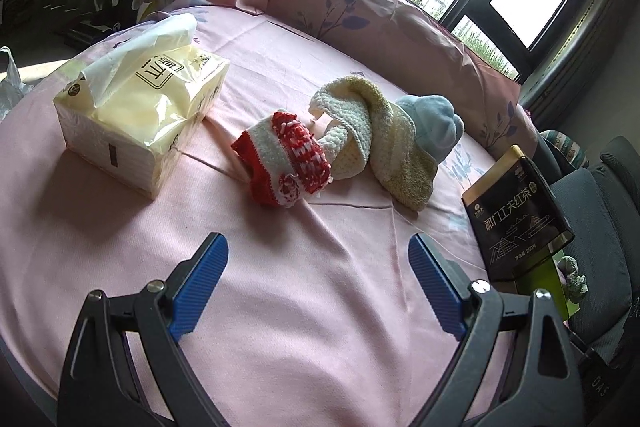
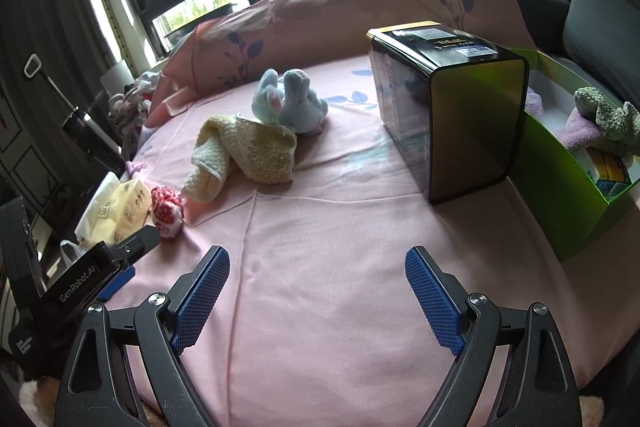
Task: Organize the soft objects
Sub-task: 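Move both tools back over the bed toward the red-white knit sock, then grasp the red-white knit sock with the right gripper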
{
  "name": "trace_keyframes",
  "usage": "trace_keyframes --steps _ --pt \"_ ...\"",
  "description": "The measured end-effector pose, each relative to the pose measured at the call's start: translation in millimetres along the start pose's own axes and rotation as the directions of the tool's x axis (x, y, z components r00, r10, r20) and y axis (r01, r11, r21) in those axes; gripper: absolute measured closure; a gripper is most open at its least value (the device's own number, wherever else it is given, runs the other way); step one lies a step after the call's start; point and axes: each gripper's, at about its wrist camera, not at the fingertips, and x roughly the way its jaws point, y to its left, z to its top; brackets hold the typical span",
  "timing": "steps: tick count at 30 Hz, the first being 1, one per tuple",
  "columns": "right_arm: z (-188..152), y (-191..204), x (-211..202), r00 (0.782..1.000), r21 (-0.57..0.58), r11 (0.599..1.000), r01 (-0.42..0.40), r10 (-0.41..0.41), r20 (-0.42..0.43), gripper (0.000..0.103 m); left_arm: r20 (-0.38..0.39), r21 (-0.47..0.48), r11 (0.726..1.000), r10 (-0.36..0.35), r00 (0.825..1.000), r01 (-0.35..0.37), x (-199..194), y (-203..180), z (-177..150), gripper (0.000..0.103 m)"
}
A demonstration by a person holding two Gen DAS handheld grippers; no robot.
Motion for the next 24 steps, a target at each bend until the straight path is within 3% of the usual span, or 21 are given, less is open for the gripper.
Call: trace_keyframes --steps 5,11,17,21,24 --pt "1.0 10.8 10.2 0.997 -0.003 0.998 -0.060 0.060 -0.056 0.013 0.007 -0.041 0.999 0.012 1.000 -0.012 -1.9 7.5 3.0 0.012" --pt "1.2 16.2 29.1 0.972 0.061 0.983 -0.173 0.180 -0.148 0.013 0.002 -0.057 0.997 0.054 0.999 -0.054 -1.8 11.9 4.4 0.012" --pt "29.4 33.5 61.4 0.928 0.119 0.954 -0.274 0.295 -0.227 0.013 -0.009 -0.020 0.994 0.106 0.994 -0.106 2.0 8.3 3.1 0.012" --pt "51.3 69.8 94.5 0.888 0.035 0.941 -0.338 0.331 -0.319 0.013 -0.009 -0.018 0.991 0.134 0.991 -0.134 2.8 10.8 2.3 0.012" --pt "63.6 97.2 124.0 0.861 -0.036 0.939 -0.343 0.299 -0.411 0.021 -0.011 -0.039 0.987 0.155 0.988 -0.156 2.8 15.9 2.7 0.012"
